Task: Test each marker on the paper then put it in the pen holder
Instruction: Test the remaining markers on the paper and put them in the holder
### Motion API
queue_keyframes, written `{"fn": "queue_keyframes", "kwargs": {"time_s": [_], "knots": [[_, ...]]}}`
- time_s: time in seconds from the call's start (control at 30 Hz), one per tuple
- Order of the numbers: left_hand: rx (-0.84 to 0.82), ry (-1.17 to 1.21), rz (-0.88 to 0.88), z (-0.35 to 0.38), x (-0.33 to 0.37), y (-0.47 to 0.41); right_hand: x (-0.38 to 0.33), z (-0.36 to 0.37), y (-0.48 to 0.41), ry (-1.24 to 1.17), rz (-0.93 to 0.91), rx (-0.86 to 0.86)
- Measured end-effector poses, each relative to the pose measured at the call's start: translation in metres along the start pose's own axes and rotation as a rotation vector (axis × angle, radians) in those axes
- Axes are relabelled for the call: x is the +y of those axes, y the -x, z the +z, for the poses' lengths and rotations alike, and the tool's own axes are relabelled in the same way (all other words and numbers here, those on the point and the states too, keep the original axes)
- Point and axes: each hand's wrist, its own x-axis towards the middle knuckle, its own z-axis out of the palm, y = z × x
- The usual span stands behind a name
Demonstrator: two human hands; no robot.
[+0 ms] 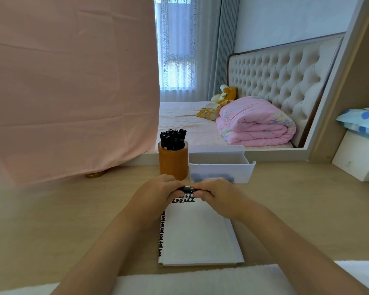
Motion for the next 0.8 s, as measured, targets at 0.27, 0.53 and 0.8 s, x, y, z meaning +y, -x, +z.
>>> {"fn": "queue_keyframes", "kwargs": {"time_s": [0.27,0.53,0.8], "knots": [[-0.073,0.095,-0.268,-0.001,-0.014,0.006,0.014,-0.003,0.001,0.197,-0.085,0.162],[0.043,-0.060,-0.452,0.015,-0.050,0.022,0.021,0.001,0.001,-0.026,0.091,0.097],[0.089,-0.080,-0.453,0.023,-0.050,0.023,0.014,-0.002,0.002,-0.223,0.144,0.162]]}}
